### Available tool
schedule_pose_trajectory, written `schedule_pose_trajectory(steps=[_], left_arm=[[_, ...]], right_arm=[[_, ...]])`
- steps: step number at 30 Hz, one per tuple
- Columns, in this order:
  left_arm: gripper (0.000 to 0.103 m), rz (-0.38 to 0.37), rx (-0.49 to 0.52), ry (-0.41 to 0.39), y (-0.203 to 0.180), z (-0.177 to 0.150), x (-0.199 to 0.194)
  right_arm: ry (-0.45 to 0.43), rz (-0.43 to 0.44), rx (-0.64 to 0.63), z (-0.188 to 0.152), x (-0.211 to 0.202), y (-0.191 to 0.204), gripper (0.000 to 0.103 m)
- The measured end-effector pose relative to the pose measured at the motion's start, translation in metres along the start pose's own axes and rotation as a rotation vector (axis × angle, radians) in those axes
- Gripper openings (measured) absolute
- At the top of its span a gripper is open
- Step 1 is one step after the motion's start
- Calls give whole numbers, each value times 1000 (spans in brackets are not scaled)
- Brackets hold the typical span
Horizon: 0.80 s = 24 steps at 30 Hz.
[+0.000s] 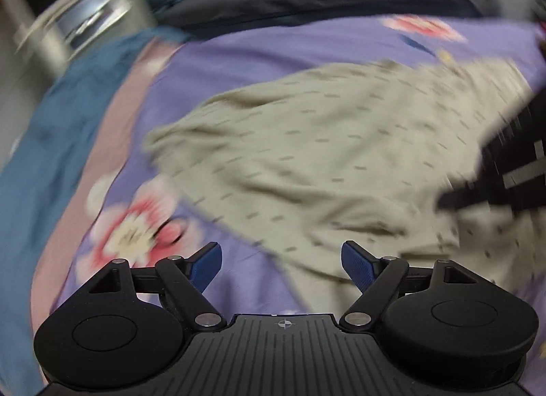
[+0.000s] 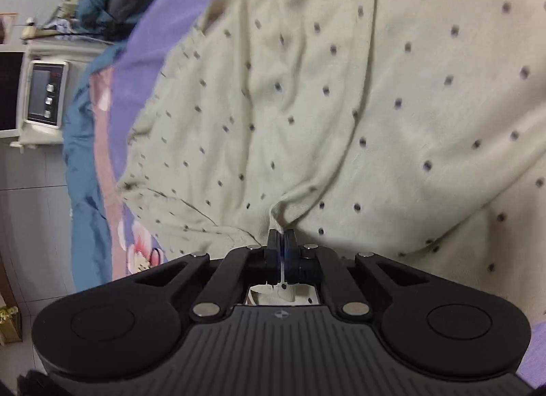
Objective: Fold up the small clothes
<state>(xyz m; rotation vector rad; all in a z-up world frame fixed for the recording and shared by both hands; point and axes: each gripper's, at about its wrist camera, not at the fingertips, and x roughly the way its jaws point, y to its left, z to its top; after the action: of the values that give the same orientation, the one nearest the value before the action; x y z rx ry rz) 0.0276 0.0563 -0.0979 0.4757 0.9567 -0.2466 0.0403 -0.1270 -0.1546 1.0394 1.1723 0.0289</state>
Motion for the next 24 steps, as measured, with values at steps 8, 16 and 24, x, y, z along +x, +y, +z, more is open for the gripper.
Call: schedule_pose_trajectory(steps=[8, 16, 24], left_arm=[[103, 65, 365, -3, -73, 13, 45], [103, -108, 344, -76, -64, 23, 19], [103, -28, 217, 39, -67, 27, 52]], right_arm=[[-125, -38, -55, 13, -43, -11, 3], [-146, -25, -35, 9, -51, -19, 4], [-146, -8, -55, 7, -55, -17, 4]])
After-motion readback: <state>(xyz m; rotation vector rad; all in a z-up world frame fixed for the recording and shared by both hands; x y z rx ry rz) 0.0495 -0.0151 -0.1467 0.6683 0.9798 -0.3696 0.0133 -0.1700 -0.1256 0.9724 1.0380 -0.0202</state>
